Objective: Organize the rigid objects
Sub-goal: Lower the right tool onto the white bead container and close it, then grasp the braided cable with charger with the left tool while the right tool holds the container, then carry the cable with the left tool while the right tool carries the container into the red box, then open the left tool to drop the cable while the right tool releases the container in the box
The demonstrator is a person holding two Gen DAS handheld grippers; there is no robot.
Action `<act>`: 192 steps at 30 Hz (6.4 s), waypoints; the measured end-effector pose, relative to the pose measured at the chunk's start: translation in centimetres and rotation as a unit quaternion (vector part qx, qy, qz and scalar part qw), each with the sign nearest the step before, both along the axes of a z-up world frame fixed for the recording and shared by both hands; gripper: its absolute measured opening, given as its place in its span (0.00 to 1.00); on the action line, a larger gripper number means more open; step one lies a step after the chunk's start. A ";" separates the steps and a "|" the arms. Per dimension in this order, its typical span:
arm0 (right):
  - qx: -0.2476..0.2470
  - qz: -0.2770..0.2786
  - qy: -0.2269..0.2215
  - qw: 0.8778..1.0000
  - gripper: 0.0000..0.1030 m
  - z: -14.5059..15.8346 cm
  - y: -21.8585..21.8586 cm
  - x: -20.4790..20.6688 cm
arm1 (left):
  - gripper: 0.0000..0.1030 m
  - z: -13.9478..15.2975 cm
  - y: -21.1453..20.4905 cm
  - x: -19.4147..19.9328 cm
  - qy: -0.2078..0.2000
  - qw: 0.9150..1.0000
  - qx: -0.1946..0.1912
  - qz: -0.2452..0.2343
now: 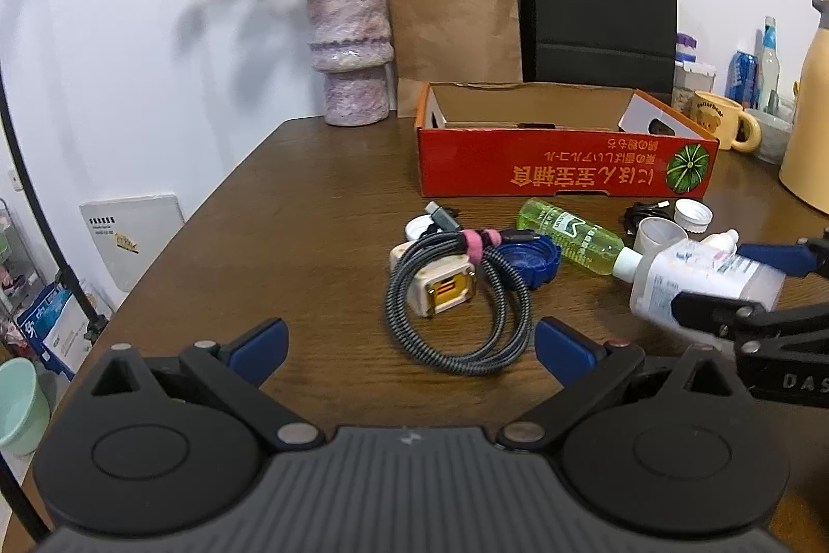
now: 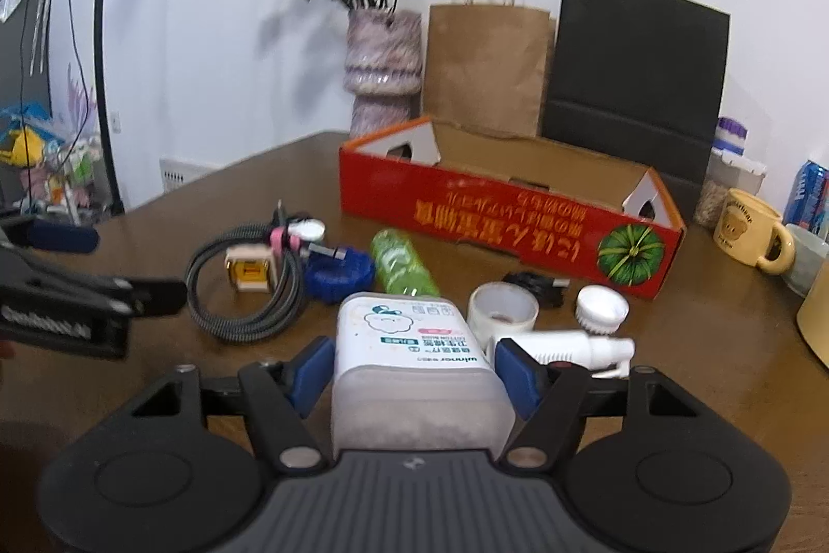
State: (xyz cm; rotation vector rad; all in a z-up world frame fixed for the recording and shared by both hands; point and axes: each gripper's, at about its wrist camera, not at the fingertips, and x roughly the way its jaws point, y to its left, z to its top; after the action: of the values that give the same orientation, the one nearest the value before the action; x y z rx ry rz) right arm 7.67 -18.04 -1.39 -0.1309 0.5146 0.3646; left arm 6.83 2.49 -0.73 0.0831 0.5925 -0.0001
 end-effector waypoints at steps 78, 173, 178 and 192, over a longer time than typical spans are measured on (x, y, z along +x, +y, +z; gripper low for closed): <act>0.049 -0.085 -0.180 0.979 0.62 6.3 -3.9 1.8 | 0.86 5.9 -5.4 5.0 -0.074 0.996 -0.040 -0.006; 0.030 -0.129 -0.054 0.990 1.00 3.9 -5.7 26.8 | 1.00 3.9 -7.5 28.6 -0.028 0.998 -0.030 0.050; 0.031 -0.126 -0.058 0.990 1.00 4.4 -5.9 25.5 | 1.00 4.5 -7.5 27.3 -0.037 0.998 -0.030 0.048; 0.023 -0.122 -0.069 0.990 1.00 5.1 -6.4 21.0 | 1.00 5.9 -7.0 22.5 -0.054 0.997 -0.035 0.031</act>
State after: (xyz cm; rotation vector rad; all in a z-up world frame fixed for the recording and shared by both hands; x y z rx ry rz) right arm 28.64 -24.46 3.68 -0.0477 0.3800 0.1273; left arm 29.34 -4.50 5.13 -0.0044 0.4869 0.0439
